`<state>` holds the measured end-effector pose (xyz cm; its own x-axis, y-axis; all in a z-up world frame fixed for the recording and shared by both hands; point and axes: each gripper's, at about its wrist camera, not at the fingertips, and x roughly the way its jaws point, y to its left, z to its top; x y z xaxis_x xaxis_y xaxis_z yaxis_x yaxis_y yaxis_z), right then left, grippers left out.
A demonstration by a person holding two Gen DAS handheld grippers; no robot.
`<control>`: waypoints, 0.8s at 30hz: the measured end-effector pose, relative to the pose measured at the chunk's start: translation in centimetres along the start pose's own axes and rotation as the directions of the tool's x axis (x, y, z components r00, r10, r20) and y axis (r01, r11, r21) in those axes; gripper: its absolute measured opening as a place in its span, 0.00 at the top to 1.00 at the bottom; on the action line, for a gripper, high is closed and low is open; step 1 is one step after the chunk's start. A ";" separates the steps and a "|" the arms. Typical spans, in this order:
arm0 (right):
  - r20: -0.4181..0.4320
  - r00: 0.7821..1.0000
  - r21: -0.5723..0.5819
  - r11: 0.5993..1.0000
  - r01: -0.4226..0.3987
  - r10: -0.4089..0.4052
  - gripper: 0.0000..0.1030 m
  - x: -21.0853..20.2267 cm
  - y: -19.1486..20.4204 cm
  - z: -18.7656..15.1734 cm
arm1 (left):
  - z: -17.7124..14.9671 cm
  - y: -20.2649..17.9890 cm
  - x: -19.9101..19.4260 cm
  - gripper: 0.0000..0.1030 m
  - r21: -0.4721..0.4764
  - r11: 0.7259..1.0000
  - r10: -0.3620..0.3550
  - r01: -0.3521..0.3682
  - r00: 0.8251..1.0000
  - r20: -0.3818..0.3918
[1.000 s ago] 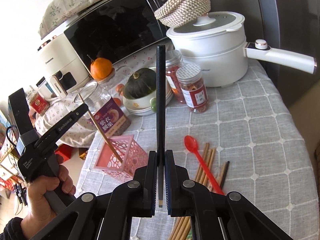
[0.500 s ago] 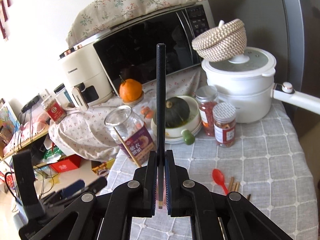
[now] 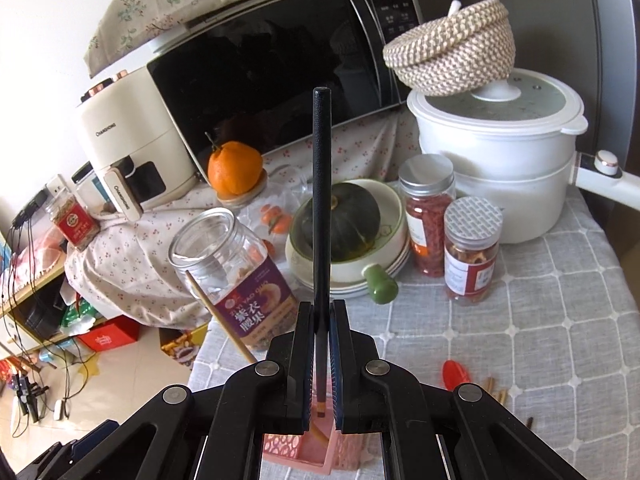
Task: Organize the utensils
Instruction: 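Lower both chopsticks into the pink basket and open both tools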
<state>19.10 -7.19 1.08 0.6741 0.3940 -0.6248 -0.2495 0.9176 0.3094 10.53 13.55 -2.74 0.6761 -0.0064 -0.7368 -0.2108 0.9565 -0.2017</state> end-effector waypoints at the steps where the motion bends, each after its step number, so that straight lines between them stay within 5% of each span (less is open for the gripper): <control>1: -0.017 1.000 0.008 1.000 -0.008 0.008 0.95 0.7 -0.1 0.0 | 0.1 -0.1 0.1 0.28 0.001 1.000 -0.003 0.003 1.000 -0.003; 12: -0.131 0.991 0.073 0.997 -0.020 0.029 0.89 4.1 -1.3 -0.8 | -0.2 -1.3 1.0 0.28 0.026 1.000 -0.011 0.013 0.999 -0.046; 19: -0.091 0.995 0.093 0.995 -0.028 0.036 0.55 0.6 -2.7 0.1 | -1.0 -3.1 0.9 0.26 0.082 0.996 -0.016 0.021 0.998 -0.059; 24: -0.064 0.998 0.102 0.995 0.001 0.006 0.45 -3.2 -4.5 -0.1 | -1.9 -4.8 0.6 0.24 0.130 0.991 -0.024 0.032 0.998 -0.063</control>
<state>18.00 -12.51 1.60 0.6271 0.4016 -0.6674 -0.1769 0.9078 0.3802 10.61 8.37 -3.38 0.6349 -0.0479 -0.7711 -0.0956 0.9855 -0.1399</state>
